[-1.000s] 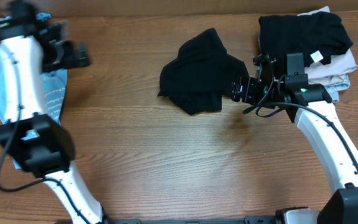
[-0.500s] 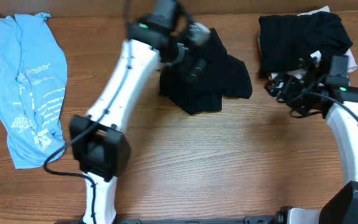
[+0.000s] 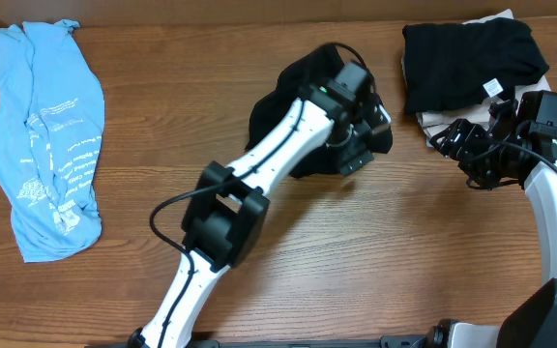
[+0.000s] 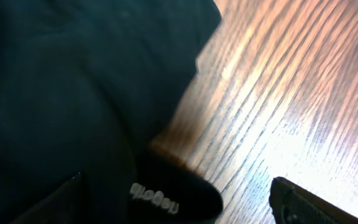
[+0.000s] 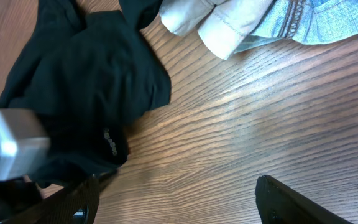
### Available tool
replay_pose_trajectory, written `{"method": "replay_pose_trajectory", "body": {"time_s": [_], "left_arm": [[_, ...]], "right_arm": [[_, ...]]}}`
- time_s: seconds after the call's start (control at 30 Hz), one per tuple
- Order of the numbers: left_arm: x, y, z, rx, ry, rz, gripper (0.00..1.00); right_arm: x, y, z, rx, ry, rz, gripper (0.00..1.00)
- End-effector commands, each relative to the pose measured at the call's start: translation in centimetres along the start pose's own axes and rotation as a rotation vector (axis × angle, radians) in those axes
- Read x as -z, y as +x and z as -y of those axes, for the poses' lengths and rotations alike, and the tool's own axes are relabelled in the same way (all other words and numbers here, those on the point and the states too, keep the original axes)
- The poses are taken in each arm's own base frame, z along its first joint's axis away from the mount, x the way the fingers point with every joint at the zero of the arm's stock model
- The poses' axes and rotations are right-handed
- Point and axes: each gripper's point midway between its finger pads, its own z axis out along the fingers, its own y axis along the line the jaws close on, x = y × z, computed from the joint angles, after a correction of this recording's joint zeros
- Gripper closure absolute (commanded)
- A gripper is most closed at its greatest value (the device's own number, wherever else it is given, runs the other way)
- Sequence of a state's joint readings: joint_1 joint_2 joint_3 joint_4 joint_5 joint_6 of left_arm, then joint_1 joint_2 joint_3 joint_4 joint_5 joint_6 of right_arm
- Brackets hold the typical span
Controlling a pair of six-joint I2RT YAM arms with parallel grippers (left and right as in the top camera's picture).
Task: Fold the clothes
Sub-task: 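Reach the left gripper to the black shirt and grasp its edge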
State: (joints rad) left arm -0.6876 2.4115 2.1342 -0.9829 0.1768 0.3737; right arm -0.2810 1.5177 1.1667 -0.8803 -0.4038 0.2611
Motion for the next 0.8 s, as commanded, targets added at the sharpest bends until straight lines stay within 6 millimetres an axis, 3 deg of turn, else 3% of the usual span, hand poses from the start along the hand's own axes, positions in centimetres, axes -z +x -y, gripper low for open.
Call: {"method": "replay_pose_trajectory", "body": {"time_s": [0.0,0.13,0.37,0.47,0.63,0.77], "left_arm": [[0.2,-0.4,0.6,-0.073,-0.114,-0.041,0.07],[0.1,0.0,1.0,-0.093,-0.152,-0.08,0.14],[1.4,2.6,-0.9,-0.075,-0.278,-0.206,0.28],[1.7,3.6,-1.2,-0.052,-0.301,-0.249,0.29],[1.3,3.2,-0.6,-0.033,-0.264,-0.225,0.32],[0.9,3.1,0.6,-0.028,-0.192,-0.209,0.45]], "right_arm": [[0.7,-0.9,-0.6,0.017,-0.008,0.024,0.16],[0.7,-0.7,-0.5,0.012,-0.005,0.015,0.16],[0.7,-0.5,-0.4,0.009,-0.002,0.008,0.16],[0.7,-0.5,-0.4,0.01,0.001,0.01,0.16],[0.7,-0.5,-0.4,0.009,0.001,0.009,0.16],[0.7,-0.3,-0.3,0.005,0.004,-0.001,0.16]]}}
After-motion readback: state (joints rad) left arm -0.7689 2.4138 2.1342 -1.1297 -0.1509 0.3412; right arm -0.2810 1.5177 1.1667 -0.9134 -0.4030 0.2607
